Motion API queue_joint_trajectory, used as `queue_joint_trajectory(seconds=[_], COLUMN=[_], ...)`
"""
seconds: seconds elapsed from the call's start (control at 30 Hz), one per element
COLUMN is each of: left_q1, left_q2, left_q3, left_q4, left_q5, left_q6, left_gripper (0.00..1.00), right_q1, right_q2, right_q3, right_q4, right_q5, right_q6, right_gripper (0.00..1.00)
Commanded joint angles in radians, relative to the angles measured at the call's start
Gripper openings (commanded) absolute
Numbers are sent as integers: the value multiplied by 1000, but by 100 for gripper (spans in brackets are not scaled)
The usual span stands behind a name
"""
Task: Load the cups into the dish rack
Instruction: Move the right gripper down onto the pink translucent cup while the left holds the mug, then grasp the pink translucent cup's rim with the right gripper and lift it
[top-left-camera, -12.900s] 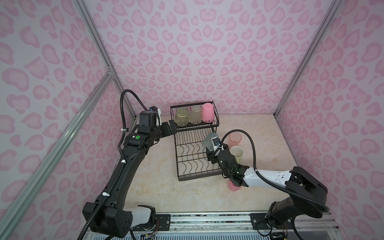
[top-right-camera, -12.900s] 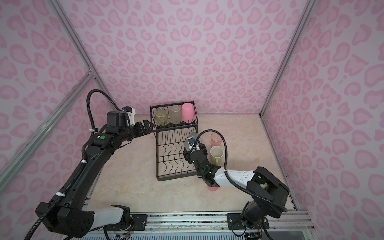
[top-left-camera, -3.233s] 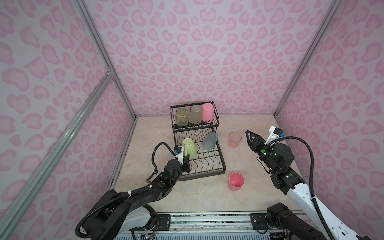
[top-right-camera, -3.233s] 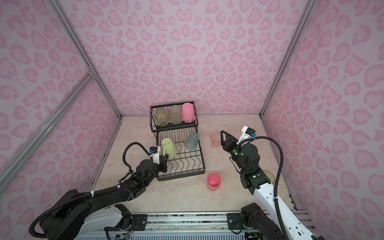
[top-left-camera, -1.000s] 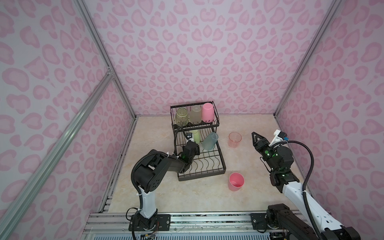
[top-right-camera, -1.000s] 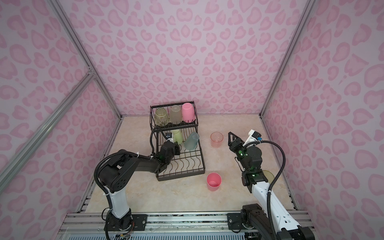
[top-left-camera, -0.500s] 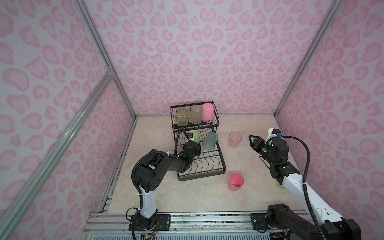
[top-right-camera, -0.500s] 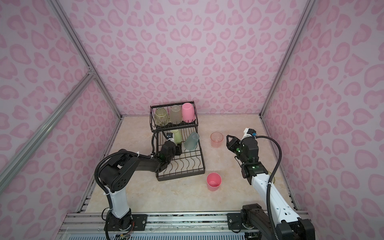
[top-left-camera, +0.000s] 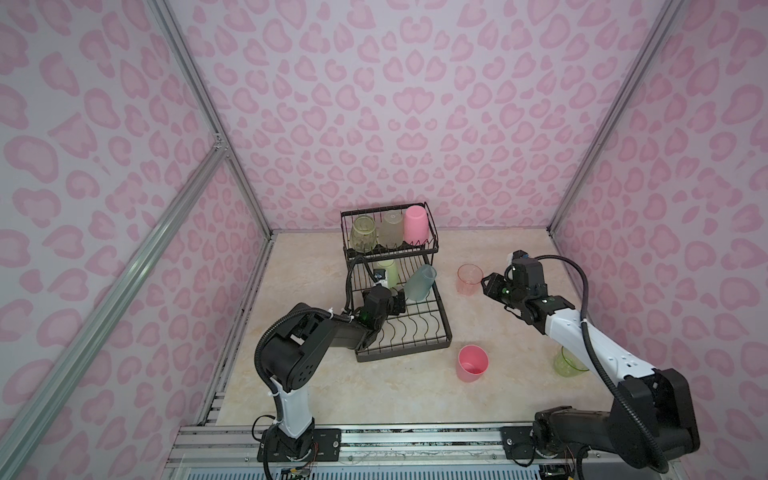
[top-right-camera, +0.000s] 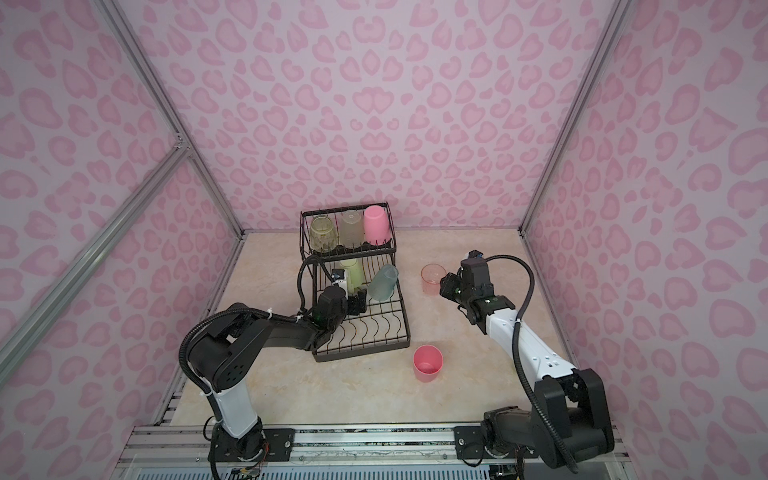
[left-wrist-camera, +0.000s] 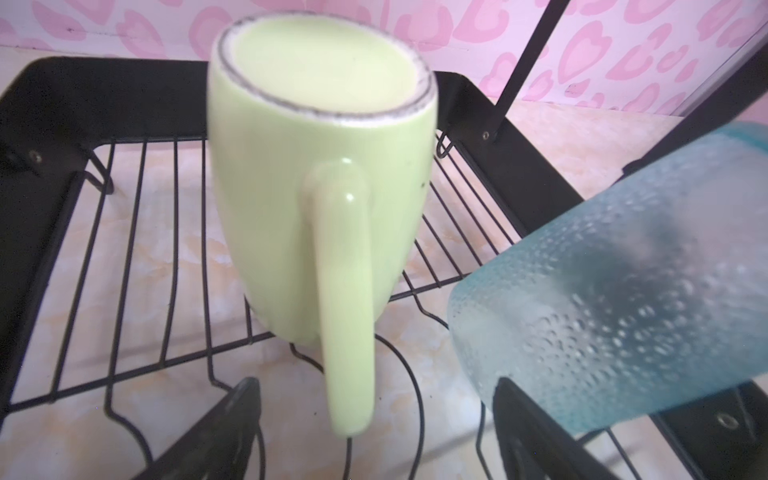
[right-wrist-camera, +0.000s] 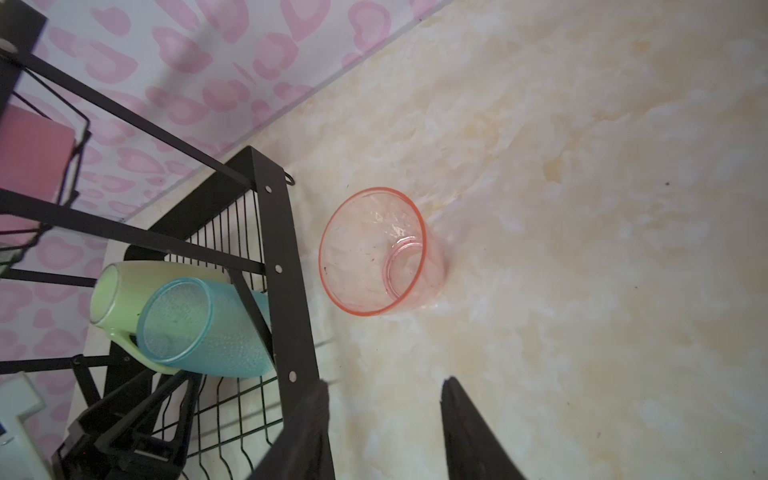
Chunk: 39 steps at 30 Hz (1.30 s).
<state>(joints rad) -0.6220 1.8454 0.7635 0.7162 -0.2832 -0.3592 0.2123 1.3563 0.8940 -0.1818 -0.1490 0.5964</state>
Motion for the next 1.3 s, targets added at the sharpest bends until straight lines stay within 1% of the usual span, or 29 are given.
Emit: queue_joint_trajectory(seconds=[0.0,0.17,0.3,0.7,0.87,0.93,1.1,1.13,1.27], left_q1=[-5,-14,-25,-33,-36,-36,-43,-44,-48], left_q2=[-21,-52,-70,-112,-124,-131,-149,-151,-164], left_q3=[0,-19,-27,-56,-56,-53,-50,-50,-47], left_q4=[39,49,49,51,44,39,22,18,4], left_q5=[22,26,23,17,27,31,32,32,29], left_q6=[30,46,66,67,59,57,54,52,49], left_gripper=[91,92,92,94,95,95,95,95,95], right_q1=[7,10,10,4,-5,-10,-15,-16,-18], right_q2=[65,171,237,344,385,399,423,427,426], right_q3=[50,170,219,269,281,287,287,288,282], right_q4=[-54,-138,-149,-133,-117,-111,-98,-98,-87], right_q5=[41,49,43,51,50,44,42,40,36], right_q6=[-22,-26,-14,21,29,29,30,30,33], right_gripper=[44,43,41,38,34,29,23,19,10])
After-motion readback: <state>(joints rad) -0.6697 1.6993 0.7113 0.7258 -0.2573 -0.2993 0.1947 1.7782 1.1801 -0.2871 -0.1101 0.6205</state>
